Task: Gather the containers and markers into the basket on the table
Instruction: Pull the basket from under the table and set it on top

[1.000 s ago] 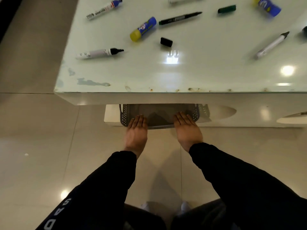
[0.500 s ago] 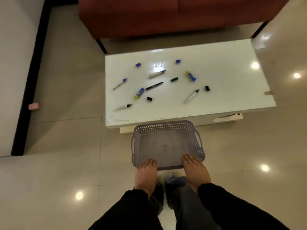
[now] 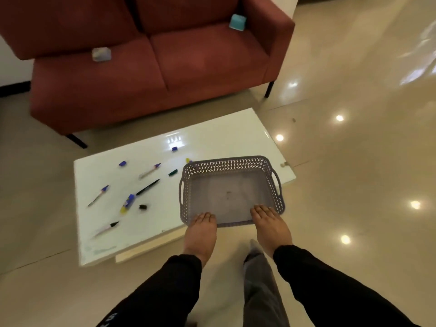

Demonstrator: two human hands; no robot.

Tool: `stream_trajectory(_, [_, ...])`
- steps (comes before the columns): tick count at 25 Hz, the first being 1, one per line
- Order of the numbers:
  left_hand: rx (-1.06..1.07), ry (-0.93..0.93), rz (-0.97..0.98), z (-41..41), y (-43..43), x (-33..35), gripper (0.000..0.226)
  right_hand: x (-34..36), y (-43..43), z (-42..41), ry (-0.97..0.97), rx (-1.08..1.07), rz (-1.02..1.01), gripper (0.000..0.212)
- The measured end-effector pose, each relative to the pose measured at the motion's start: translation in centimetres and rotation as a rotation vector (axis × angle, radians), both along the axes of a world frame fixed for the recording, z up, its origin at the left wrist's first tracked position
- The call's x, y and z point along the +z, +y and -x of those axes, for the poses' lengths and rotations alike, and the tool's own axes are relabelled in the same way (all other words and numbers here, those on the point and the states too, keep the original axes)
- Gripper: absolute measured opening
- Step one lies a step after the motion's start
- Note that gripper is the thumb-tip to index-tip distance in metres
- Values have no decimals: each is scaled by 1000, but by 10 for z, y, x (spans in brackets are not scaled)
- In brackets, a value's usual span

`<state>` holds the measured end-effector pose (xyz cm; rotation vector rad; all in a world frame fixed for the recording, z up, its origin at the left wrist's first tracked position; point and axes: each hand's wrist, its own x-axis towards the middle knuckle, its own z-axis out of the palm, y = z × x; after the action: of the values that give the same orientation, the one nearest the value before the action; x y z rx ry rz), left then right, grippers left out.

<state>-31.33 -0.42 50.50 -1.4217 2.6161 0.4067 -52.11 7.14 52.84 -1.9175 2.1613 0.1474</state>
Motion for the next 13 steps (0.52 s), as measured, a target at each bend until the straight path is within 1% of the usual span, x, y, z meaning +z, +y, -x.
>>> stream_trajectory(3, [48, 20, -12, 94, -49, -24, 48, -25, -55, 96, -2, 16, -10, 60])
stream_trajectory(5, [62, 41, -16, 142, -72, -40, 46, -42, -83, 148, 4, 32, -23, 60])
stream_trajectory(8, [108, 19, -69, 216, -111, -82, 47, -91, -134, 224, -13, 43, -67, 60])
stream_trajectory(13, [162, -64, -169, 275, -139, -154, 48, -162, -182, 286, -53, 97, -163, 61])
